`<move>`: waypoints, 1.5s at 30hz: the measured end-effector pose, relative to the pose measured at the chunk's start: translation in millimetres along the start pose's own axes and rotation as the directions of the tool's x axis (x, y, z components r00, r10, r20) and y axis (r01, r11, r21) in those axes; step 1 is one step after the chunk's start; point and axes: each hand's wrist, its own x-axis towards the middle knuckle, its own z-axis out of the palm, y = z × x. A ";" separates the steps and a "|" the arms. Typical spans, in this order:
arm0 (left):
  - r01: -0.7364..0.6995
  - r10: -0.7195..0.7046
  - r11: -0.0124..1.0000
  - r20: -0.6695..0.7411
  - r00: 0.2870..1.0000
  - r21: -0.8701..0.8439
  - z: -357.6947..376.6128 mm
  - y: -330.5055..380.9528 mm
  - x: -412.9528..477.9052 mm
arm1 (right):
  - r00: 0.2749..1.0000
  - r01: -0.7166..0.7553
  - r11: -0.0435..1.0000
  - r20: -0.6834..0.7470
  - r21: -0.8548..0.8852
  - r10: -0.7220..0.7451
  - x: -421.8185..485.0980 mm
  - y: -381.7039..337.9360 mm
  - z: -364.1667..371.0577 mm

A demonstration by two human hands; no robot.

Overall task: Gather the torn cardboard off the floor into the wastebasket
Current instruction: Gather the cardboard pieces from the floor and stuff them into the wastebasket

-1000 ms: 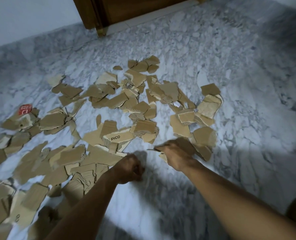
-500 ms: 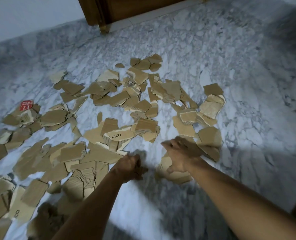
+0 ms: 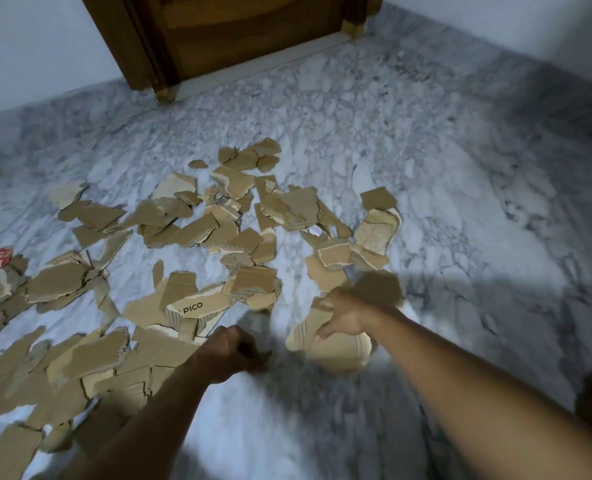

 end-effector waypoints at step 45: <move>-0.473 0.350 0.488 0.332 0.876 0.734 25.1 137.7 116.6 | 0.986 -0.131 0.991 -0.101 0.037 0.134 -22.5 132.2 -31.0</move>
